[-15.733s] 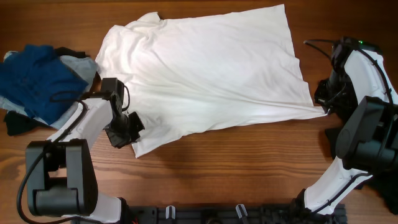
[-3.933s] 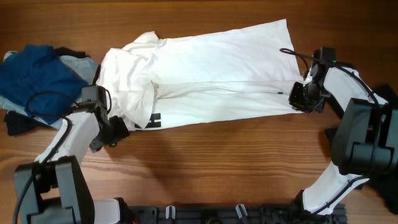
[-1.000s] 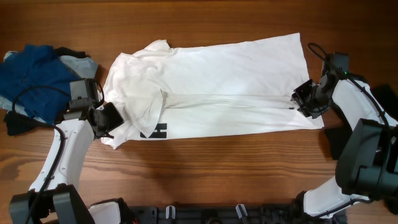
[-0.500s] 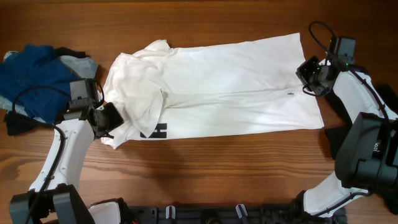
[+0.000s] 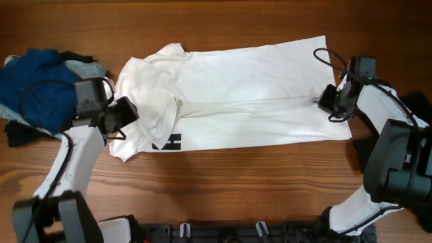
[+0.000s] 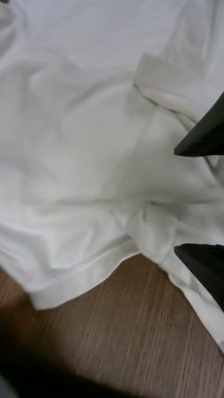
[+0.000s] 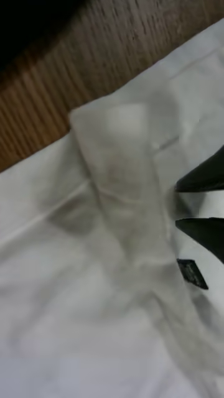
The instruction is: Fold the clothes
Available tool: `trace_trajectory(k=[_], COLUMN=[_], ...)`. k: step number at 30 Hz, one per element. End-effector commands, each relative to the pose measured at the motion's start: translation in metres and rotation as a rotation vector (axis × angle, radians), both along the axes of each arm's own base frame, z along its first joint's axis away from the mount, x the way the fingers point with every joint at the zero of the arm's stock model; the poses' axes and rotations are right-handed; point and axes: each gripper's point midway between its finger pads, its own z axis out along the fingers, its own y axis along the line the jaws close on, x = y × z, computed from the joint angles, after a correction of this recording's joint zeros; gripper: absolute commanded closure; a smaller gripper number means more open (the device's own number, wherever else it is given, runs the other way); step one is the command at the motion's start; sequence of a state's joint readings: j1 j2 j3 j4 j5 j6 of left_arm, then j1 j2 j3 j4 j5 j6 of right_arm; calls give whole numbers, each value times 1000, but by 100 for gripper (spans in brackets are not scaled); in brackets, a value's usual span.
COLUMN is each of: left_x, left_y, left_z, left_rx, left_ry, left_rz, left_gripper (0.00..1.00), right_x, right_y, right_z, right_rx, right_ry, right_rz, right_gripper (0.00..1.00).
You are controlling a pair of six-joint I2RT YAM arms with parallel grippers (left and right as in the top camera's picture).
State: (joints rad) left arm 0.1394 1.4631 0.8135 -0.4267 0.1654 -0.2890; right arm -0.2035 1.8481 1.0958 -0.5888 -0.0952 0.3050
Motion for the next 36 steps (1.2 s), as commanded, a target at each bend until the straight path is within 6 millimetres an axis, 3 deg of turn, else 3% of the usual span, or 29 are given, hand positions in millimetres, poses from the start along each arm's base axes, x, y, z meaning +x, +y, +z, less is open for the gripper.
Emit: trace_trajectory(k=[1, 6, 8, 9, 10, 13, 16, 19, 22, 24, 25, 26, 28, 30, 32, 33, 36], left_x=[-7, -30, -39, -47, -58, -94, -116, -113, -74, -37, -20, 0, 33, 61, 85, 108, 143], left_y=[-21, -36, -34, -31, -28, -22, -19, -18, -15, -24, -36, -51, -62, -70, -70, -59, -37], left_z=[-32, -75, -88, -92, -94, -94, -92, -85, -47, -6, 15, 40, 72, 91, 98, 89, 66], left_rx=[-24, -41, -33, -17, -4, 23, 22, 24, 52, 6, -57, -127, -169, -217, -221, -186, -97], left_ry=[105, 278, 334, 371, 418, 566, 657, 636, 458, 284, 191, 74, -118, -255, -336, -322, -222], left_rz=[-82, -120, -114, -108, -102, -90, -80, -83, -98, -112, -139, -182, -237, -254, -250, -203, -122], left_gripper=[55, 54, 54, 54, 54, 54, 56, 59, 48, 0, 0, 0, 0, 0, 0, 0, 1], right_x=[-15, -57, -86, -102, -123, -155, -165, -152, -106, -75, -60, -44, -28, -23, -24, -24, -24], right_y=[3, 5, 2, -1, -11, -29, -33, -32, -22, -13, -9, -4, 1, 1, 1, 1, 1], right_z=[-18, -48, -61, -64, -63, -55, -50, -41, -4, 31, 51, 75, 107, 124, 126, 125, 125], right_rx=[-10, -23, -54, -79, -133, -204, -193, -167, -76, -15, 7, 26, 31, 14, 3, 2, 2], right_ry=[60, 153, 231, 288, 369, 489, 517, 454, 257, 101, 16, -82, -206, -265, -272, -267, -267], right_rz=[49, 41, 10, -28, -119, -263, -315, -280, -206, -131, -85, -30, 27, 48, 73, 78, 77], right_gripper=[82, 82, 85, 95, 96, 96, 95, 96, 94, 87, 78, 62, 45, 38, 37, 37, 37])
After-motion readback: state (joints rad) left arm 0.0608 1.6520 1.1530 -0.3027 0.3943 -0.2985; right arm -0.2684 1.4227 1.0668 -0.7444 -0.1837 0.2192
